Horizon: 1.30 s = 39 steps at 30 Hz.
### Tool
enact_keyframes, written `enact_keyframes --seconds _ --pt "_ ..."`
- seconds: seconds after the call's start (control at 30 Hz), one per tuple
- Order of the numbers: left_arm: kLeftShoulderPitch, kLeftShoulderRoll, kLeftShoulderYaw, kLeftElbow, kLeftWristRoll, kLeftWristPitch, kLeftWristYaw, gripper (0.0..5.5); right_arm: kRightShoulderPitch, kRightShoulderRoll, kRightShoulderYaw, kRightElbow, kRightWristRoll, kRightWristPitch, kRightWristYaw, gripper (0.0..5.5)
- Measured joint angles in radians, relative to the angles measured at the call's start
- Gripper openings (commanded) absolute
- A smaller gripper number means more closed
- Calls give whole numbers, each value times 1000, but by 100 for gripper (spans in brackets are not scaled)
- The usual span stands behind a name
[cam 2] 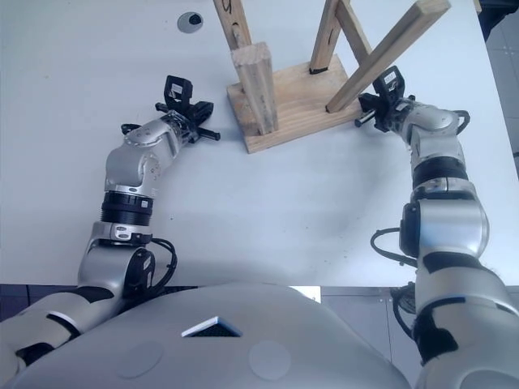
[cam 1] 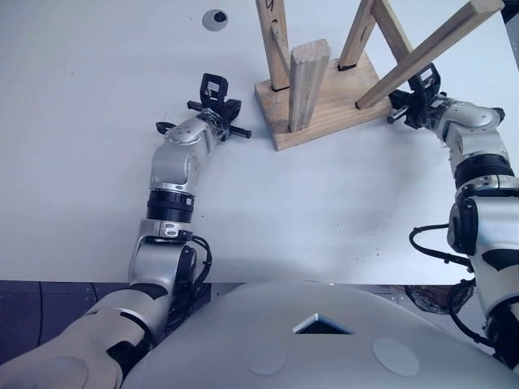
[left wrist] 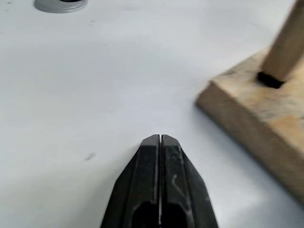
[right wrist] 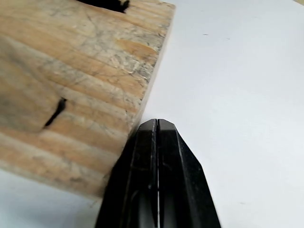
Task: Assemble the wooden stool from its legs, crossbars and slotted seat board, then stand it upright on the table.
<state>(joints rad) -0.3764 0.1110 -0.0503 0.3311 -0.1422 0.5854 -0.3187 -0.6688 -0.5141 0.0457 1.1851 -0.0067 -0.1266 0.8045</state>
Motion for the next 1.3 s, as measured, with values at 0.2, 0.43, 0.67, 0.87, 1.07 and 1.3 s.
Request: enact_keyframes --seconds 0.2,0.43,0.67,0.87,1.07,1.3 --pt "-14 62 -14 30 2 -2 -101 3 145 31 7 -247 54 71 110 0" --pt "82 191 9 -134 -19 92 -145 3 480 72 49 -871 163 402 71 0" --pt "137 207 29 -211 -33 121 -141 0 570 74 58 -1074 200 542 -16 30" --pt "100 493 144 -185 -137 -29 -502 90 583 -86 -91 -1184 306 568 103 129" --pt "181 638 45 -164 -188 -51 -862 190 614 -119 17 -1225 316 548 227 242" --pt "139 518 -29 -149 -205 -87 -859 243 544 -77 92 -1167 291 520 213 314"
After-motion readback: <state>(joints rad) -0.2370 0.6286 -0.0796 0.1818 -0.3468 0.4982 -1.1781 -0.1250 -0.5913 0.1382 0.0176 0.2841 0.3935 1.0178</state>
